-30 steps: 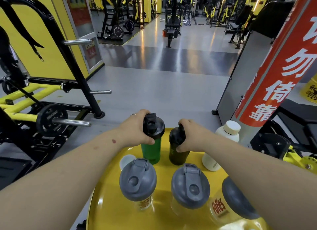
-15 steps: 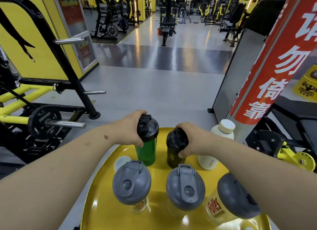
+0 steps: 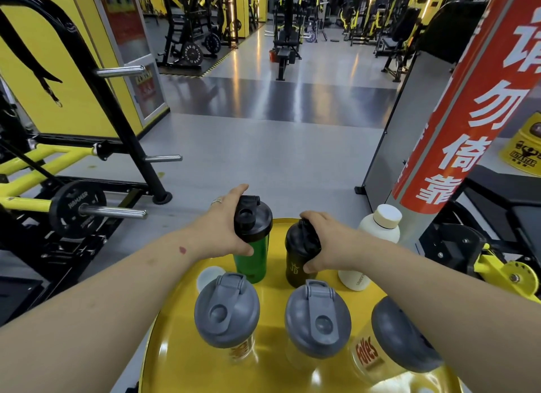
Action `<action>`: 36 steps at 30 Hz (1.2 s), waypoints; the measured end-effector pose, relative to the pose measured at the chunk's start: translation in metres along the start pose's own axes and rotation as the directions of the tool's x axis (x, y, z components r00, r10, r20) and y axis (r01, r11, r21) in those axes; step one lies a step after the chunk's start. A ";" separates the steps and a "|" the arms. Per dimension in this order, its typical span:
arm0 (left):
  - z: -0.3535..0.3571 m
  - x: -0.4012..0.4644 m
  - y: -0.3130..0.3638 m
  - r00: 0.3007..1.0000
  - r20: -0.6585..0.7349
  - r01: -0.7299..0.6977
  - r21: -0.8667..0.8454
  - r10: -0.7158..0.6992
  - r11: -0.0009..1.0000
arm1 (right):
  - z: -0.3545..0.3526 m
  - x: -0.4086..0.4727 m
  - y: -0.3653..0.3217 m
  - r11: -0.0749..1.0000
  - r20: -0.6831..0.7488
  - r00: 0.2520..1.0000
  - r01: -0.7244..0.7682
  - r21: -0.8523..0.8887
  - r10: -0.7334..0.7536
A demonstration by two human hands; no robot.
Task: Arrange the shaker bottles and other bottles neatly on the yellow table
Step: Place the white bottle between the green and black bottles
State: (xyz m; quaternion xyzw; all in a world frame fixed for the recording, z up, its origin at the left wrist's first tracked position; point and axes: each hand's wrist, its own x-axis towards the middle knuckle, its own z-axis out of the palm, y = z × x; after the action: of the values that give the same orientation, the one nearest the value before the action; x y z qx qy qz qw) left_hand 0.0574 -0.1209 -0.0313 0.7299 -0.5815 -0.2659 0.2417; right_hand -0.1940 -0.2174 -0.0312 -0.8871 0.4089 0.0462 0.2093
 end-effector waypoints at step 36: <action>-0.004 -0.029 0.078 0.963 -0.022 -0.232 0.439 0.269 0.868 | -0.074 -0.039 0.037 0.928 -0.099 0.940 -0.340 -0.154 0.328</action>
State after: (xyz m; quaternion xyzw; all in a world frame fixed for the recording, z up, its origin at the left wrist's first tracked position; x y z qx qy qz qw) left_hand -0.0013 -0.1088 0.0265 0.6940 -0.7050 -0.0661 0.1300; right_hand -0.2540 -0.2415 0.0333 -0.8201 0.5557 0.0838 0.1078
